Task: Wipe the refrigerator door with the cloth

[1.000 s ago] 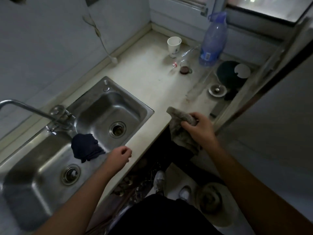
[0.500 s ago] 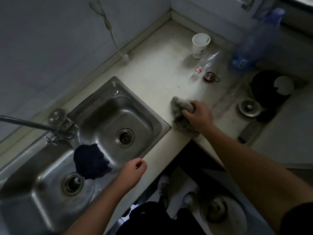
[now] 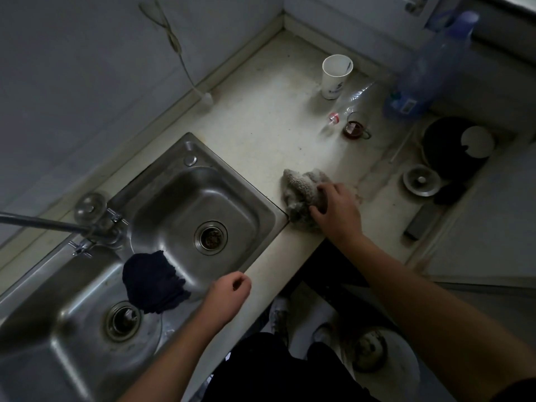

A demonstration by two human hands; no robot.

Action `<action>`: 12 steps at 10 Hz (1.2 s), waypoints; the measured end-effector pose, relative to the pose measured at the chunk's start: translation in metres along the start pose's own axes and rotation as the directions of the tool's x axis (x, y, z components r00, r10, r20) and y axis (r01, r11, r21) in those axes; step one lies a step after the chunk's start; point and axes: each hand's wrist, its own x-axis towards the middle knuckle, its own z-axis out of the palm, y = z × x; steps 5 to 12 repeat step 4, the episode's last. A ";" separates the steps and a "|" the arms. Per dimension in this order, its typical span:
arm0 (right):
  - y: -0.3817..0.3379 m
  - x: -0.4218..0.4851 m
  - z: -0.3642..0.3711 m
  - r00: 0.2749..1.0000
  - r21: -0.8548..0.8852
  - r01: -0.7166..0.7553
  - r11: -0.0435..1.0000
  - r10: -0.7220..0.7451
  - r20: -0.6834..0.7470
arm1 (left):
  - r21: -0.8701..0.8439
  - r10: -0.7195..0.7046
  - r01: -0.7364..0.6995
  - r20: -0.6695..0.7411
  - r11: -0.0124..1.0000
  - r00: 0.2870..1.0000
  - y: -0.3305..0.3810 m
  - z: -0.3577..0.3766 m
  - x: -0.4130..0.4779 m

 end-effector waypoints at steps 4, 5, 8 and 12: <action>-0.018 -0.021 -0.028 0.987 0.025 -0.091 0.996 0.087 0.139 | -0.054 0.079 -0.080 -0.022 0.995 0.997 -0.016 0.009 -0.015; -0.018 -0.021 -0.028 0.987 0.025 -0.091 0.996 0.087 0.139 | -0.054 0.079 -0.080 -0.022 0.995 0.997 -0.016 0.009 -0.015; -0.018 -0.021 -0.028 0.987 0.025 -0.091 0.996 0.087 0.139 | -0.054 0.079 -0.080 -0.022 0.995 0.997 -0.016 0.009 -0.015; -0.018 -0.021 -0.028 0.987 0.025 -0.091 0.996 0.087 0.139 | -0.054 0.079 -0.080 -0.022 0.995 0.997 -0.016 0.009 -0.015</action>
